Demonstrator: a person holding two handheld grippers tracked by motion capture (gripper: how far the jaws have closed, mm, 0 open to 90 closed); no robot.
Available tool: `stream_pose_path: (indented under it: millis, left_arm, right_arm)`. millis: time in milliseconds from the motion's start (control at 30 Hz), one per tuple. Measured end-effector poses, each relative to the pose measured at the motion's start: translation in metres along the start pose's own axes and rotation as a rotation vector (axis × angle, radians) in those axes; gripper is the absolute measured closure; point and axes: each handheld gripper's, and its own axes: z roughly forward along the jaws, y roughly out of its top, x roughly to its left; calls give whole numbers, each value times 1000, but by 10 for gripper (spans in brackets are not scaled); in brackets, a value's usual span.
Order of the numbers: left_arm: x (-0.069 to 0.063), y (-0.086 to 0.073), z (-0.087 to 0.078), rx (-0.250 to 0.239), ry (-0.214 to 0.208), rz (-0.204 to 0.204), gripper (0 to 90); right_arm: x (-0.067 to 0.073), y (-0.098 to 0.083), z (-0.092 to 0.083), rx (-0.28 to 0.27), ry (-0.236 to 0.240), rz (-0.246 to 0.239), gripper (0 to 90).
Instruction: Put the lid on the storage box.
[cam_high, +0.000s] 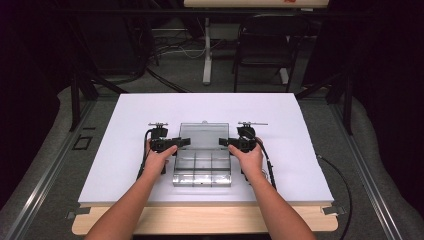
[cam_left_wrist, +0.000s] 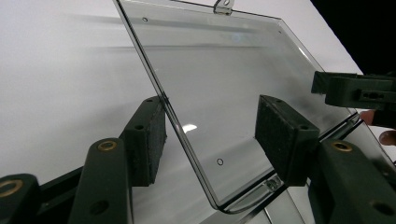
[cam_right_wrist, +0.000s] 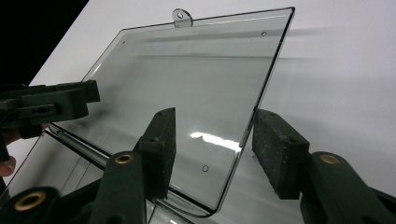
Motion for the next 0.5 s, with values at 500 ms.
stream_pose_path:
  millis: [500]
  left_arm:
    - [2,-1,1,8,-1,-13,422]
  right_arm:
    - [-2,0,1,11,10,43,496]
